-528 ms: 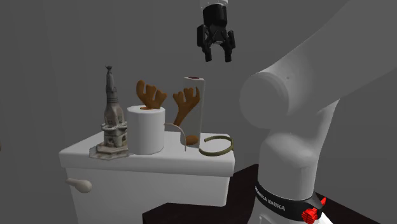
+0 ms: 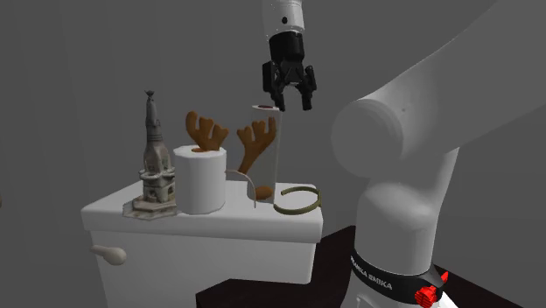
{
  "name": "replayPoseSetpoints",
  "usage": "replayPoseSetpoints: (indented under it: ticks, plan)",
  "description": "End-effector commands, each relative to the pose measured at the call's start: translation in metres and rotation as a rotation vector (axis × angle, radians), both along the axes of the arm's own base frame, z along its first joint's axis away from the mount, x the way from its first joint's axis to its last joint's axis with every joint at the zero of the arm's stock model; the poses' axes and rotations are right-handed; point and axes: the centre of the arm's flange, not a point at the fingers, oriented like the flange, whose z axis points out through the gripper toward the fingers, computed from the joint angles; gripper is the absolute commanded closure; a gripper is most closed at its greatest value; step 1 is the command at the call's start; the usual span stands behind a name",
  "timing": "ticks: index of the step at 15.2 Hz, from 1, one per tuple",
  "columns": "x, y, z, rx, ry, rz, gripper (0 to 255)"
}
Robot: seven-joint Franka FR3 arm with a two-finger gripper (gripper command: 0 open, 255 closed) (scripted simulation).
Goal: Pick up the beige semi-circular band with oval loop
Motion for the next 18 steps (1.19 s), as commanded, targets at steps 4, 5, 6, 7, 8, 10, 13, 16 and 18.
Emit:
replayPoseSetpoints:
  ticks: [4,5,6,7,8,10,13,16,18]
  plan:
    - [-0.02,0.037,-0.058,-0.01,0.036,0.059,0]
    - [-0.024,0.044,-0.069,-0.012,0.042,0.07,0]
    - [-0.028,0.05,-0.08,-0.014,0.048,0.082,0]
    - [-0.032,0.057,-0.091,-0.016,0.054,0.093,0]
    - [-0.037,0.063,-0.102,-0.018,0.06,0.105,0]
    - [-0.046,0.076,-0.123,-0.023,0.073,0.128,0]
    - [-0.062,0.094,-0.156,-0.029,0.091,0.163,0]
    - [-0.062,0.094,-0.168,-0.029,0.092,0.164,0]
    - [-0.062,0.094,-0.178,-0.029,0.092,0.164,0]
